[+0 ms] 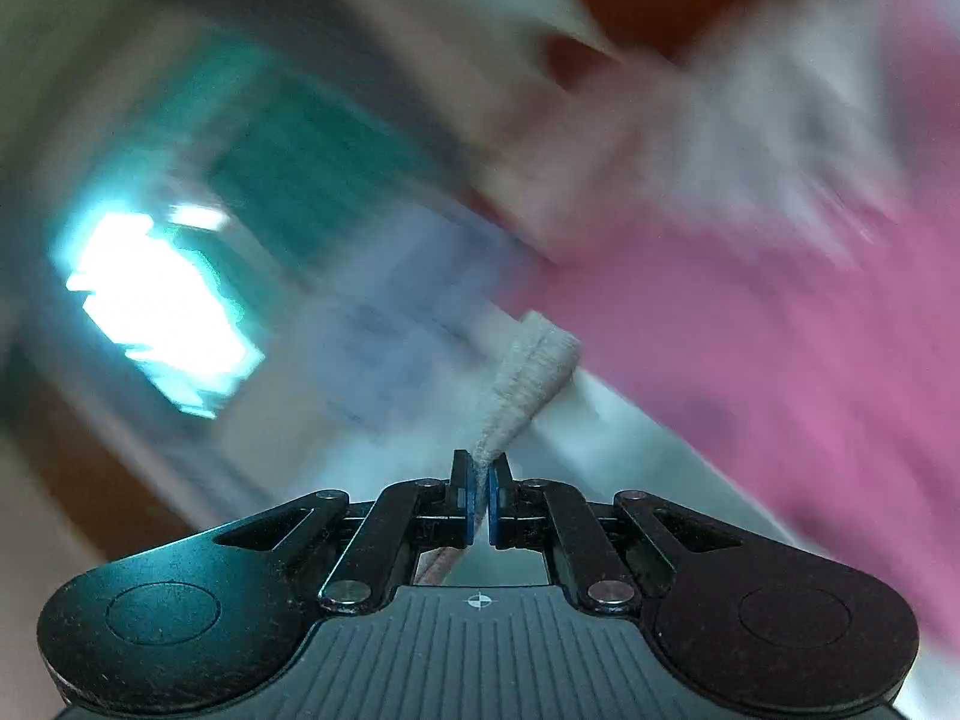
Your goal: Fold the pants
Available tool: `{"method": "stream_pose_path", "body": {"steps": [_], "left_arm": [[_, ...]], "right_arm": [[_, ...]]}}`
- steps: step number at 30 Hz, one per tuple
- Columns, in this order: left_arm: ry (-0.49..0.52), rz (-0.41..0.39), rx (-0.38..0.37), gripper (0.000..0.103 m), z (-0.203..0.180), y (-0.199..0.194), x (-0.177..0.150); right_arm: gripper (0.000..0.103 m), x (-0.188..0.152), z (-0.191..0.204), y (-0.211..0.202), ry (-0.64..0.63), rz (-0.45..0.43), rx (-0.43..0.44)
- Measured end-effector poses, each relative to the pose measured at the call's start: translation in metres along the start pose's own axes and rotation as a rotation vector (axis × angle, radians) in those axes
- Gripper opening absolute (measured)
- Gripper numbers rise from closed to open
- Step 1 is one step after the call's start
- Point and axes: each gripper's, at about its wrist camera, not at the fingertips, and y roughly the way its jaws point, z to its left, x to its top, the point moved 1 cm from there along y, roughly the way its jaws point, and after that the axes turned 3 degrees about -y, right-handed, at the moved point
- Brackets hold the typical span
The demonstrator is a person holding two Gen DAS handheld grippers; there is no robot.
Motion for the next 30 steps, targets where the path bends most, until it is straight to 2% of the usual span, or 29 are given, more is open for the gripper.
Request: {"method": "stream_pose_path", "body": {"steps": [1, 2, 3, 7, 10, 12, 15, 18, 21, 22, 24, 25, 27, 28, 30], "left_arm": [[0.001, 0.003, 0.001, 0.09, 0.0, 0.0, 0.001], [0.003, 0.007, 0.002, 0.09, -0.001, 0.0, 0.001], [0.003, 0.011, 0.002, 0.09, 0.0, 0.0, 0.002], [0.002, 0.009, 0.006, 0.091, -0.002, 0.001, 0.002], [0.003, -0.001, 0.01, 0.091, -0.003, 0.001, 0.0], [0.002, -0.001, 0.011, 0.091, -0.003, 0.001, 0.0], [-0.004, 0.009, 0.015, 0.09, -0.004, -0.002, 0.002], [-0.029, -0.023, 0.029, 0.08, -0.005, -0.015, 0.004], [-0.012, -0.125, 0.001, 0.078, -0.005, -0.034, 0.001], [-0.007, -0.151, 0.003, 0.074, -0.004, -0.038, 0.001], [-0.041, -0.19, -0.006, 0.07, 0.001, -0.042, 0.006], [-0.059, -0.198, -0.012, 0.063, 0.003, -0.042, 0.009], [-0.09, -0.19, -0.013, 0.059, 0.009, -0.038, 0.016], [-0.104, -0.182, -0.011, 0.053, 0.012, -0.035, 0.02], [-0.114, -0.152, -0.007, 0.05, 0.015, -0.025, 0.029]], "right_arm": [[0.004, -0.013, -0.023, 0.007, 0.071, 0.055, -0.04], [0.004, -0.022, -0.04, 0.01, 0.107, 0.071, -0.06], [0.003, -0.029, -0.049, 0.009, 0.126, 0.052, -0.032], [0.004, -0.026, -0.041, 0.013, 0.124, 0.03, -0.041], [0.004, -0.024, -0.027, 0.002, 0.121, -0.008, -0.007], [0.004, -0.03, -0.031, 0.004, 0.118, 0.02, -0.065], [0.004, -0.032, -0.041, 0.002, 0.167, 0.026, -0.078], [0.009, -0.03, -0.021, -0.014, 0.116, -0.009, -0.07], [0.011, -0.04, 0.002, -0.025, 0.039, -0.034, -0.036], [0.011, -0.045, 0.008, -0.03, 0.016, -0.041, -0.027], [0.011, -0.052, 0.02, -0.026, -0.009, -0.05, -0.03], [0.011, -0.057, 0.023, -0.025, -0.012, -0.059, -0.028], [0.011, -0.066, 0.027, -0.024, -0.007, -0.054, -0.044], [0.011, -0.069, 0.029, -0.025, -0.012, -0.041, -0.044], [0.011, -0.071, 0.031, -0.03, -0.03, -0.048, -0.057]]}}
